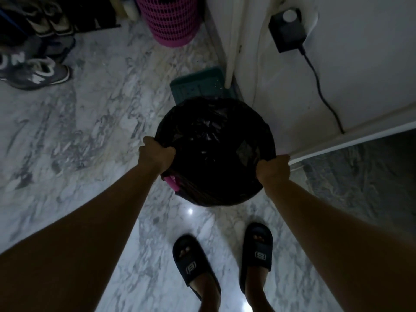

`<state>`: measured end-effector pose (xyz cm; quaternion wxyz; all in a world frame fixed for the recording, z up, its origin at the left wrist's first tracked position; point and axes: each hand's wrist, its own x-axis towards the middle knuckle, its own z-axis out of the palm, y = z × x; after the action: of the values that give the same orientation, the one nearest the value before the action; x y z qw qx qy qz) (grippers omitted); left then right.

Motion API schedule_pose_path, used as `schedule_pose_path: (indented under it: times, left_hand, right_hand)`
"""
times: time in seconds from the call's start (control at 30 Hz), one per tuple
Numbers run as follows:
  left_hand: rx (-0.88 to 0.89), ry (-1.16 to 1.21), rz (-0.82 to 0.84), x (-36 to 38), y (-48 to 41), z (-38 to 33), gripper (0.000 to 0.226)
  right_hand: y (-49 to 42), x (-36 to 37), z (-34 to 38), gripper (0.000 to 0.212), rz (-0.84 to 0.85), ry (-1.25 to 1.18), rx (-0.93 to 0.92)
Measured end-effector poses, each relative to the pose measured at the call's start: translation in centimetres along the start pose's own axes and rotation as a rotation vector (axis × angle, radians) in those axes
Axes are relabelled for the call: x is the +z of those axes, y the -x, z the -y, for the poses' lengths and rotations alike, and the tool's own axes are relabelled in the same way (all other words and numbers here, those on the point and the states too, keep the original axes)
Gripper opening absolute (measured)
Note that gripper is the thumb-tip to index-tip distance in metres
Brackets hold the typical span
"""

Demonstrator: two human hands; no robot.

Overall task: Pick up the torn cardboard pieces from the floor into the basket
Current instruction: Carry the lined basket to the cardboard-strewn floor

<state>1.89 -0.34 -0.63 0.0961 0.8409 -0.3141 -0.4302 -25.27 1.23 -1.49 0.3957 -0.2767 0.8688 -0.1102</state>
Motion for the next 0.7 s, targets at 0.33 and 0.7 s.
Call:
schedule_pose_path:
  times: [0.33,0.7]
  left_hand:
    - [-0.062,0.064,-0.113,-15.6,21.9,0.7,0.049]
    - [-0.304,0.440,-0.487,-29.6,51.7,13.5,0.032]
  right_hand:
    - [18.1,-13.5,6.3,0.064,0.078,-0.028,-0.111]
    - [43.9,-19.8,10.8,0.046,0.429,0.218,-0.647]
